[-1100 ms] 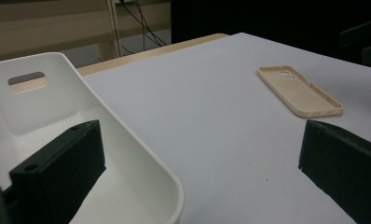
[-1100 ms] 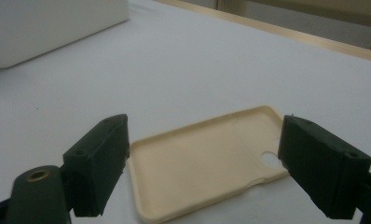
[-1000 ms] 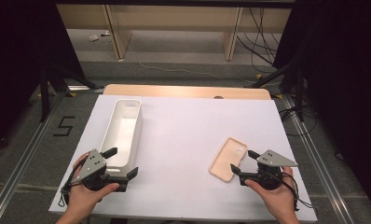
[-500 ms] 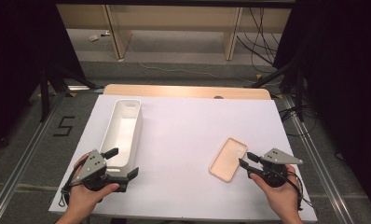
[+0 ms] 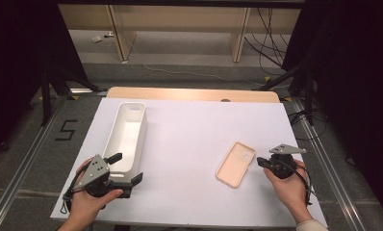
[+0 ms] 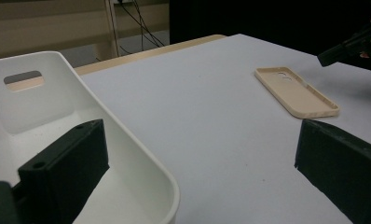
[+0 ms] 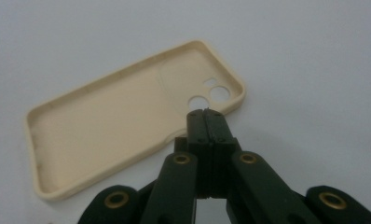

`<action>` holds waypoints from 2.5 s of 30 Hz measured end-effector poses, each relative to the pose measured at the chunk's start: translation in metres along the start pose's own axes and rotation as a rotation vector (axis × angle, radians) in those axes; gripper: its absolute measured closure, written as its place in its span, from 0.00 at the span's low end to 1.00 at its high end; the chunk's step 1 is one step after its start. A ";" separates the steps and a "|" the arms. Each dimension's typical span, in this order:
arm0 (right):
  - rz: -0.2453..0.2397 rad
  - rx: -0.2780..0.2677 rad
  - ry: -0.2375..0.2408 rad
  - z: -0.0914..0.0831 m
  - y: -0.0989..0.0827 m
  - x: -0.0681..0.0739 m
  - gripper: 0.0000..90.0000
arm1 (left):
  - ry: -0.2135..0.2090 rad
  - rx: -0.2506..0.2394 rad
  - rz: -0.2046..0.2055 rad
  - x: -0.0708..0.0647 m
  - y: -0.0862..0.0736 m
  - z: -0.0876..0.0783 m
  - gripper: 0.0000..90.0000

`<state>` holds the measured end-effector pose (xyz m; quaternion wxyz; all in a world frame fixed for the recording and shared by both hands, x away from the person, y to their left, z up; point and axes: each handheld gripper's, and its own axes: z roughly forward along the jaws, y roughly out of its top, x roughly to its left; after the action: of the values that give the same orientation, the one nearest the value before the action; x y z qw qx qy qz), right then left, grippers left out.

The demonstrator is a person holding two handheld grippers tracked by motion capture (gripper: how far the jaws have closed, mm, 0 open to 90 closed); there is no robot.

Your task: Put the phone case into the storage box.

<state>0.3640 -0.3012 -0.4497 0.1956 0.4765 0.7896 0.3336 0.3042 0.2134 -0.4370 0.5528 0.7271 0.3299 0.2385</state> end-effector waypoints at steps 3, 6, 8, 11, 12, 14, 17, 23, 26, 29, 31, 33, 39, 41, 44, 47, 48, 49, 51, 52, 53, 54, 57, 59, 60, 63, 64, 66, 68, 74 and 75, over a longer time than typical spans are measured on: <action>0.033 0.046 -0.003 0.008 0.002 -0.004 1.00 | -0.001 0.001 0.000 0.000 0.000 0.000 0.02; 0.053 0.082 -0.008 0.018 0.003 -0.006 1.00 | -0.001 0.001 0.004 -0.001 0.000 0.000 0.02; 0.029 0.098 -0.002 0.024 0.005 -0.009 1.00 | -0.002 0.002 0.002 -0.001 0.000 0.000 0.02; 0.003 0.097 -0.005 0.031 0.006 -0.012 1.00 | -0.007 -0.002 -0.009 -0.001 -0.001 0.001 0.02; 0.040 0.125 -0.007 0.031 0.007 -0.009 1.00 | -0.007 -0.003 -0.008 -0.001 -0.001 0.001 0.02; 0.046 0.135 -0.008 0.034 0.008 -0.009 1.00 | -0.002 0.001 0.002 -0.001 0.000 0.000 0.02; 0.032 0.149 -0.009 0.039 0.008 -0.010 1.00 | -0.003 0.001 0.008 0.000 0.000 0.000 0.02; 0.013 0.146 -0.007 0.045 0.011 -0.010 1.00 | -0.004 0.001 0.007 -0.001 0.000 0.000 0.02; 0.038 0.155 -0.010 0.046 0.013 -0.008 1.00 | -0.010 -0.002 -0.002 -0.001 -0.001 0.001 0.02; 0.063 0.157 -0.013 0.048 0.015 -0.006 1.00 | -0.005 0.002 0.004 -0.001 0.000 0.001 0.02; 0.043 0.165 -0.010 0.050 0.017 -0.007 1.00 | -0.005 0.002 0.005 -0.001 0.000 0.001 0.02; 0.019 0.154 -0.010 0.052 0.018 -0.009 1.00 | -0.011 -0.003 -0.007 -0.002 -0.001 0.001 0.02; 0.019 0.150 -0.012 0.058 0.024 -0.008 1.00 | -0.008 -0.002 -0.003 -0.002 -0.001 0.001 0.02; 0.023 0.156 -0.018 0.059 0.026 -0.007 1.00 | -0.011 -0.004 -0.011 -0.003 -0.001 0.001 0.02; 0.003 0.140 -0.019 0.063 0.027 -0.008 1.00 | -0.006 0.001 0.001 -0.002 -0.001 0.001 0.02; 0.019 0.146 -0.016 0.064 0.029 -0.006 1.00 | -0.008 0.001 -0.002 -0.002 -0.001 0.001 0.03; 0.004 0.147 -0.012 0.065 0.030 -0.007 1.00 | -0.008 0.001 -0.003 -0.003 -0.001 0.001 0.03; 0.012 0.143 -0.020 0.066 0.030 -0.007 1.00 | -0.009 0.000 -0.005 -0.003 -0.001 0.001 0.03; 0.028 0.144 -0.017 0.066 0.031 -0.005 1.00 | -0.009 0.001 -0.003 -0.002 -0.001 0.001 0.03; 0.009 0.140 -0.017 0.067 0.032 -0.006 1.00 | -0.007 0.001 -0.002 -0.002 -0.001 0.001 0.03; 0.042 0.162 -0.020 0.066 0.032 -0.004 1.00 | -0.009 0.001 -0.001 -0.002 -0.001 0.001 0.03; 0.036 0.164 -0.017 0.067 0.033 -0.004 1.00 | -0.009 0.001 -0.002 -0.003 -0.001 0.001 0.03; 0.002 0.150 -0.017 0.070 0.035 -0.006 1.00 | -0.015 -0.001 -0.011 -0.003 -0.001 0.001 0.03; 0.006 0.143 -0.018 0.071 0.036 -0.005 1.00 | -0.013 -0.001 -0.010 -0.003 -0.001 0.001 0.03; 0.004 0.154 -0.015 0.070 0.036 -0.005 1.00 | -0.013 -0.002 -0.009 -0.003 -0.001 0.001 0.03; 0.014 0.147 -0.024 0.072 0.037 -0.003 1.00 | -0.010 0.001 0.004 -0.002 -0.001 0.001 0.03; -0.001 0.139 -0.017 0.073 0.038 -0.004 1.00 | -0.010 0.002 0.006 -0.002 -0.001 0.001 0.03; 0.019 0.153 -0.015 0.073 0.039 -0.002 1.00 | -0.014 0.000 -0.003 -0.003 -0.001 0.001 0.03; -0.007 0.144 -0.014 0.074 0.039 -0.003 1.00 | -0.010 0.001 0.004 -0.002 -0.001 0.001 0.03; -0.012 0.142 -0.024 0.075 0.040 -0.002 1.00 | -0.016 -0.001 -0.006 -0.003 -0.001 0.001 0.03; 0.006 0.148 -0.022 0.074 0.041 -0.001 1.00 | -0.016 -0.002 -0.007 -0.003 -0.001 0.001 0.03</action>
<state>0.4364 -0.2635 -0.4727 0.1674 0.4956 0.8084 0.2699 0.3024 0.2108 -0.4386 0.5568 0.7275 0.3276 0.2311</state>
